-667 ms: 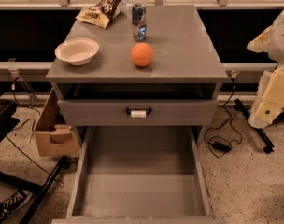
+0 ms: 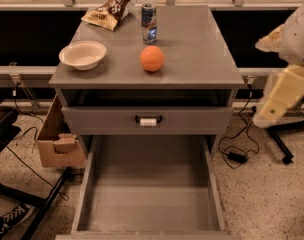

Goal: Place redbull can into middle drawer

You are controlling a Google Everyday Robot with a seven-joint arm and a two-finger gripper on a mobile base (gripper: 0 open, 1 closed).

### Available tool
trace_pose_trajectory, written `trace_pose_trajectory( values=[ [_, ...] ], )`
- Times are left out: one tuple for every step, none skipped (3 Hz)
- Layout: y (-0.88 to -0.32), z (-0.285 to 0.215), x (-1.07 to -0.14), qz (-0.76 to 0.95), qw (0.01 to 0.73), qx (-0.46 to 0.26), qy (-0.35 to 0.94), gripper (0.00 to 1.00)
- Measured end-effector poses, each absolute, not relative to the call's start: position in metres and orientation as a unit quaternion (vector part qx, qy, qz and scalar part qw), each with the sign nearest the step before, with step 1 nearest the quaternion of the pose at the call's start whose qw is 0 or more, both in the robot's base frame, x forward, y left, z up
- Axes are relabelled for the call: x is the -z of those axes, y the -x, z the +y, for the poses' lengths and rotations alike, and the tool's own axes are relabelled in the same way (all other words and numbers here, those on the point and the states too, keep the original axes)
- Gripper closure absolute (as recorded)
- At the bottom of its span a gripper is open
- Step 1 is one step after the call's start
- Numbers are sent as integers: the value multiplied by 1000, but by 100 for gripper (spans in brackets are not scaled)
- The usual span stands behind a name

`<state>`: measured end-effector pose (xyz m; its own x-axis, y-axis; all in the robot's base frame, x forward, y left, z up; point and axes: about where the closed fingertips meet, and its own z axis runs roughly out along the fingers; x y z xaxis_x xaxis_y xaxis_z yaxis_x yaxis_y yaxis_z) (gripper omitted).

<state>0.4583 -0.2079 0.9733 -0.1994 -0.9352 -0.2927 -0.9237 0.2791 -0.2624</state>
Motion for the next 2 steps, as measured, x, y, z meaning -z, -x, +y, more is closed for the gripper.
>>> trace_pose_trajectory(
  values=[
    [-518,-187,-976,749,305,-41,587,0],
    [-574,-168,-991,726,406,-94,547,0]
  ],
)
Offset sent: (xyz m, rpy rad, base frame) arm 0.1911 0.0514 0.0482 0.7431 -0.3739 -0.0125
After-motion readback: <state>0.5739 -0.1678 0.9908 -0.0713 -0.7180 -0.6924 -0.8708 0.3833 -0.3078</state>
